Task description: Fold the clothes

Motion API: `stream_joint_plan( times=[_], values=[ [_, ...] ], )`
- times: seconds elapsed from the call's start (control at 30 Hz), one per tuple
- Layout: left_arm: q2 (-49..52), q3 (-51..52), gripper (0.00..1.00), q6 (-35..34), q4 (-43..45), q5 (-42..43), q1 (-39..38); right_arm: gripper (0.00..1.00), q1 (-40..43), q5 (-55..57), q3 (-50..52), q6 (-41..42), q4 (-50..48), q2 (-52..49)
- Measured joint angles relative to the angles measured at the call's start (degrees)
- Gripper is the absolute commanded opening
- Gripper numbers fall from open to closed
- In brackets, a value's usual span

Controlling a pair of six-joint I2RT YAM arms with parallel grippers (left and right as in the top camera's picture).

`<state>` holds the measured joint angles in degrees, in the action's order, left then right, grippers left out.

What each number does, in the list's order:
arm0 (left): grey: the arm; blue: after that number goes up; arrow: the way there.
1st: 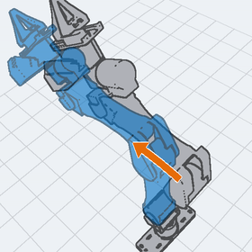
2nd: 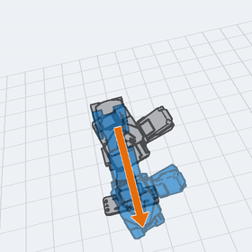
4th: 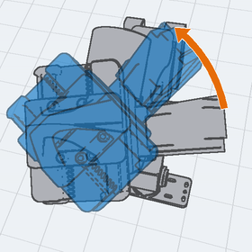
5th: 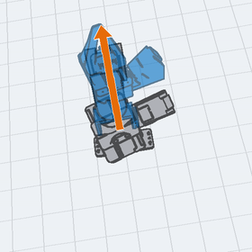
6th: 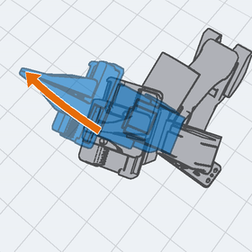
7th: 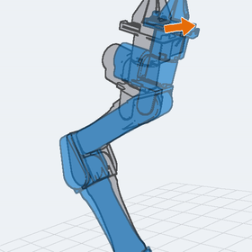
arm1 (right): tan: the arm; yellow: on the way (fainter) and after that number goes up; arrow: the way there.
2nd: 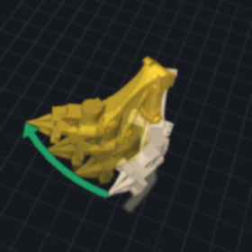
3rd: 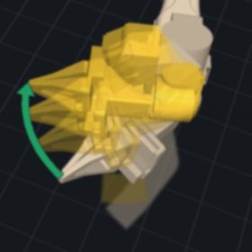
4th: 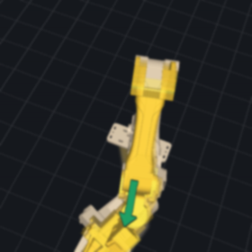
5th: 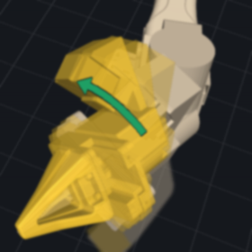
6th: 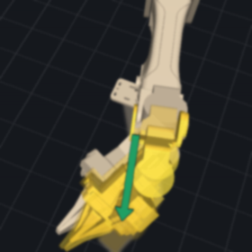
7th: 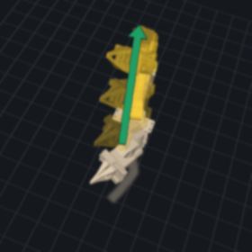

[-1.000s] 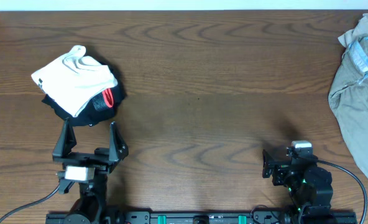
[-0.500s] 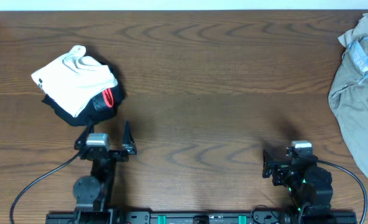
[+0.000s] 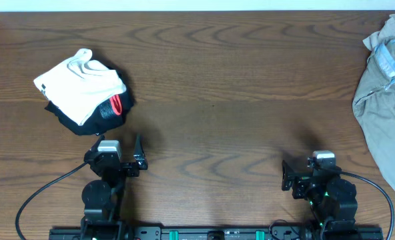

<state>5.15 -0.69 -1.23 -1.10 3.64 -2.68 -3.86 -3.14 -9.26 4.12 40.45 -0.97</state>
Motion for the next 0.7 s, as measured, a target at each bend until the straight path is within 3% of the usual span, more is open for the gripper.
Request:
stream_joint_plan(
  times=[0.7],
  values=[
    [3.76, 0.00, 0.98, -0.02, 0.00, 0.02, 0.02, 0.99, 0.00, 0.00, 0.00, 0.00, 0.00, 0.00]
  ],
)
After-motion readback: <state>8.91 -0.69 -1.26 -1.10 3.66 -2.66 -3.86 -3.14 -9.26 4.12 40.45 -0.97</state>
